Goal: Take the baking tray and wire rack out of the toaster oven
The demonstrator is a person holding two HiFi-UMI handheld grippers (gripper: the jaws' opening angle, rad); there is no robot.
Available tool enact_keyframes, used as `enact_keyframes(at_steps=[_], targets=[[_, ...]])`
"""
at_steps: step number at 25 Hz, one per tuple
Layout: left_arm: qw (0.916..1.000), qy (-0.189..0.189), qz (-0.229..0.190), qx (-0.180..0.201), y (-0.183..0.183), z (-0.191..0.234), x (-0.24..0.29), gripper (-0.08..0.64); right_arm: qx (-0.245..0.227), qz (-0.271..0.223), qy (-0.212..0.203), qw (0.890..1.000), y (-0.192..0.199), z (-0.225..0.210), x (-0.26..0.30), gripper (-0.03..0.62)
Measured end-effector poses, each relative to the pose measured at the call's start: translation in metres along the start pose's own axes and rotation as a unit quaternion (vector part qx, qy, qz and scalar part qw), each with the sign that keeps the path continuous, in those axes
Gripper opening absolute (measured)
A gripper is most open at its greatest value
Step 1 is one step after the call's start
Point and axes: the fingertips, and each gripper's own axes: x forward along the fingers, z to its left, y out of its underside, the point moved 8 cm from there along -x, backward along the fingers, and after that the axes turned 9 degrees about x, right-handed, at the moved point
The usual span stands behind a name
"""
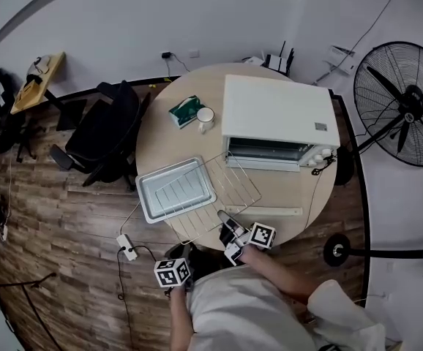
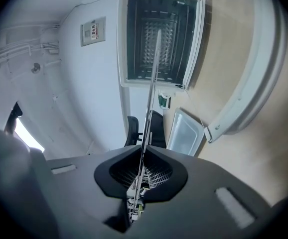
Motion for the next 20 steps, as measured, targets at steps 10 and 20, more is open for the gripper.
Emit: enact_keyframes(at_steps=[10,20], targets=[[0.9999,0.004,0.004,0.01,-0.016,0.05,-0.017,0.057,-0.016,-0.002,0.011,1.0,0.03,-0.004,0.041,0.008],[0.9993,0.036,0.01,0.0,-0.039,0.113,-0.023,0.057,0.015,-0.045,0.049,0.998,0.064,-0.021,0.103,0.008]])
